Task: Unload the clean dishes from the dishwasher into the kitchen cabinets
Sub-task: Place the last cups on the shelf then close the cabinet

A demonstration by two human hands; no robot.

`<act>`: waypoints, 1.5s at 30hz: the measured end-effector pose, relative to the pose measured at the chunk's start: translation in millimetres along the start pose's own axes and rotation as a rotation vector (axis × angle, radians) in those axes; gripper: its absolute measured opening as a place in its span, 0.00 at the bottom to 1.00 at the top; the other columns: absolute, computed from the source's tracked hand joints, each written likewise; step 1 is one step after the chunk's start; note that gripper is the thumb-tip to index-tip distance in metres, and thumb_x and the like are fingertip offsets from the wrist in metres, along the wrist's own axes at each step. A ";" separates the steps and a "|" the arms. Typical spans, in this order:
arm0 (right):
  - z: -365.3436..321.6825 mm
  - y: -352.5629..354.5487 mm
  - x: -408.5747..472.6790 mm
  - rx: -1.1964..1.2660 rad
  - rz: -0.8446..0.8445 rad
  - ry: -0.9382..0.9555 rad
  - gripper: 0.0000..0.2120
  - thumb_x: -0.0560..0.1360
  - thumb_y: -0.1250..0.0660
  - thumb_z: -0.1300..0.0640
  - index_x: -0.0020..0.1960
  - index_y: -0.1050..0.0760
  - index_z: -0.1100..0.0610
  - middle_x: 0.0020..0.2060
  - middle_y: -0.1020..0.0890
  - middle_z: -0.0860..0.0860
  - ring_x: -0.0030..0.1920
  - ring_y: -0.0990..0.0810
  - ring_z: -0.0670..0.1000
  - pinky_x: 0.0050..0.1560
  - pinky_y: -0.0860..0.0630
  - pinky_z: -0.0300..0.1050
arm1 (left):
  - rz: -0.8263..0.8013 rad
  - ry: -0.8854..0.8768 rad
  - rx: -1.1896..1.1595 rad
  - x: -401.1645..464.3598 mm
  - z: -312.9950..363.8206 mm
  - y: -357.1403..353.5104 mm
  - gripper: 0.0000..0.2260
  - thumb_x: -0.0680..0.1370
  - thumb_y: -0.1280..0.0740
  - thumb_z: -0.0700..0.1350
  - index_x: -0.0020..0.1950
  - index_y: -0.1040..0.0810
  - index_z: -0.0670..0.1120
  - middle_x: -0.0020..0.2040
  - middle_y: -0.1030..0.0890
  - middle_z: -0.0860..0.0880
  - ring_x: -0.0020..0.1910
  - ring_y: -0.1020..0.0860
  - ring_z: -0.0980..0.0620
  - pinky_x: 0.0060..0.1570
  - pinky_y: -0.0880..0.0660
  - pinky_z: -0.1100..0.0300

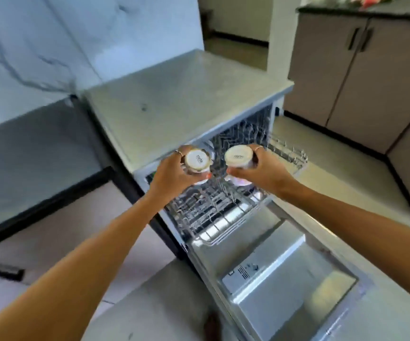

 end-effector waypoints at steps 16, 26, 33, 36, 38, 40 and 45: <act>-390.7 -79.8 -21.8 0.044 -0.140 0.593 0.23 0.66 0.23 0.51 0.56 0.26 0.55 0.50 0.19 0.48 0.50 0.20 0.47 0.48 0.26 0.38 | 0.604 0.224 -0.158 -94.8 14.6 376.5 0.22 0.65 0.21 0.46 0.56 0.22 0.47 0.50 0.18 0.52 0.50 0.20 0.51 0.53 0.23 0.57; -576.8 -161.9 53.9 0.126 -0.060 0.756 0.22 0.65 0.22 0.51 0.55 0.24 0.56 0.48 0.18 0.49 0.49 0.20 0.48 0.45 0.24 0.36 | 0.654 0.148 -0.270 -79.8 -24.5 595.8 0.18 0.70 0.25 0.48 0.57 0.24 0.47 0.51 0.19 0.47 0.52 0.20 0.49 0.47 0.20 0.54; -654.7 -164.1 111.1 0.239 0.078 0.792 0.19 0.66 0.23 0.51 0.53 0.23 0.57 0.47 0.17 0.50 0.47 0.18 0.48 0.47 0.20 0.42 | 0.685 -0.078 -0.189 -12.9 -8.3 684.8 0.09 0.73 0.27 0.46 0.50 0.24 0.52 0.45 0.21 0.56 0.44 0.23 0.61 0.38 0.24 0.66; -683.7 -150.4 136.8 0.260 0.112 0.800 0.22 0.65 0.22 0.50 0.55 0.22 0.57 0.46 0.16 0.53 0.48 0.16 0.52 0.48 0.18 0.47 | 0.647 -0.133 -0.166 21.0 8.7 711.0 0.07 0.73 0.27 0.45 0.45 0.24 0.54 0.44 0.19 0.54 0.43 0.21 0.59 0.37 0.24 0.65; -699.9 -140.8 149.5 0.278 0.142 0.815 0.23 0.65 0.23 0.49 0.56 0.23 0.57 0.46 0.16 0.53 0.48 0.16 0.51 0.47 0.18 0.46 | 0.625 -0.148 -0.144 46.7 19.0 724.9 0.08 0.72 0.26 0.47 0.48 0.21 0.50 0.47 0.17 0.48 0.45 0.20 0.53 0.37 0.25 0.62; -709.9 -133.5 161.2 0.302 0.181 0.826 0.24 0.65 0.23 0.49 0.57 0.23 0.57 0.48 0.17 0.53 0.48 0.17 0.52 0.49 0.18 0.48 | 0.634 -0.166 -0.119 73.1 26.7 739.9 0.12 0.71 0.25 0.49 0.49 0.20 0.45 0.44 0.18 0.44 0.41 0.21 0.51 0.34 0.28 0.62; -712.9 -132.1 194.2 0.370 0.136 0.816 0.22 0.66 0.23 0.51 0.56 0.23 0.57 0.47 0.17 0.55 0.44 0.17 0.52 0.42 0.18 0.45 | 0.652 -0.128 -0.075 139.3 49.4 770.8 0.20 0.70 0.24 0.52 0.53 0.23 0.39 0.41 0.20 0.45 0.32 0.25 0.52 0.32 0.30 0.63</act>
Point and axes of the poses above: each hand's wrist, its own x-axis towards the middle knuckle, its own y-axis out of the back of the hand, z = x × y, the point moved 5 cm from there along x, towards the middle knuckle
